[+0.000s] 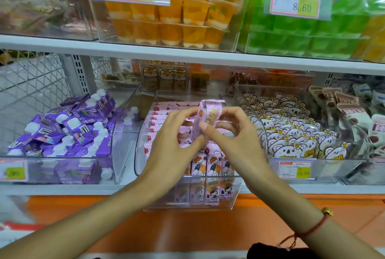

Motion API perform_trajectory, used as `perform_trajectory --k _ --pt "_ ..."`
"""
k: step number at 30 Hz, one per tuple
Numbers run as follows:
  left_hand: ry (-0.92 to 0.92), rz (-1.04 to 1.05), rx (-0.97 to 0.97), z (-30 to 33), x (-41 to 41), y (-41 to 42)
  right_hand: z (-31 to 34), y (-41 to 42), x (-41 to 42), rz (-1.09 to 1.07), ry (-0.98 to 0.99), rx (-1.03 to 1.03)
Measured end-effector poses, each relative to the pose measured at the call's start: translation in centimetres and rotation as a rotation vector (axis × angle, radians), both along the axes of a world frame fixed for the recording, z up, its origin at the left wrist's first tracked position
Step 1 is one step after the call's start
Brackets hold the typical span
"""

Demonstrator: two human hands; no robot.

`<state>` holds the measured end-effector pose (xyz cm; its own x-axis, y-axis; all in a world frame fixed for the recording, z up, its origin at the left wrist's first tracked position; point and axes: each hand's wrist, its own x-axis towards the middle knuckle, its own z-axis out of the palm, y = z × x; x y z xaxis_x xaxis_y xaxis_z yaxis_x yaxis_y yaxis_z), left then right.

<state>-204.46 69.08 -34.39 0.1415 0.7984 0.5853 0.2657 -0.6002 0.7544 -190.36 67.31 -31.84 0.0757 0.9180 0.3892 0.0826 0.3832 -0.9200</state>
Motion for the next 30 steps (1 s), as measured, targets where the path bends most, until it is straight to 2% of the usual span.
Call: perform_trajectory --k 3,7,12,17,21,23,27,30 --pt "-0.126 -0.026 -0.027 0.5 -0.1 0.0 0.2 -0.2 0.2 0.041 -0.081 0.038" --pt "-0.107 -0.024 0.034 1.0 -0.6 0.0 0.4 -0.4 0.8 0.083 -0.129 0.083" --pt "-0.095 -0.057 -0.007 1.2 -0.7 -0.3 0.1 -0.4 1.3 0.062 -0.165 0.103" --pt "-0.148 -0.111 -0.225 2.0 -0.9 -0.2 0.3 -0.5 1.3 0.094 -0.173 0.067" --pt "-0.335 -0.176 -0.612 2.9 -1.0 -0.2 0.8 -0.6 0.9 0.080 -0.149 -0.059" --pt "-0.389 -0.194 -0.733 3.2 -1.0 -0.1 0.9 -0.5 0.7 0.074 -0.121 -0.143" --pt "-0.433 -0.205 -0.840 3.3 -0.9 0.0 0.9 -0.2 0.6 0.105 -0.064 -0.272" --pt "-0.407 -0.221 -0.833 3.1 -1.1 0.2 0.8 -0.2 0.7 0.115 -0.071 -0.268"
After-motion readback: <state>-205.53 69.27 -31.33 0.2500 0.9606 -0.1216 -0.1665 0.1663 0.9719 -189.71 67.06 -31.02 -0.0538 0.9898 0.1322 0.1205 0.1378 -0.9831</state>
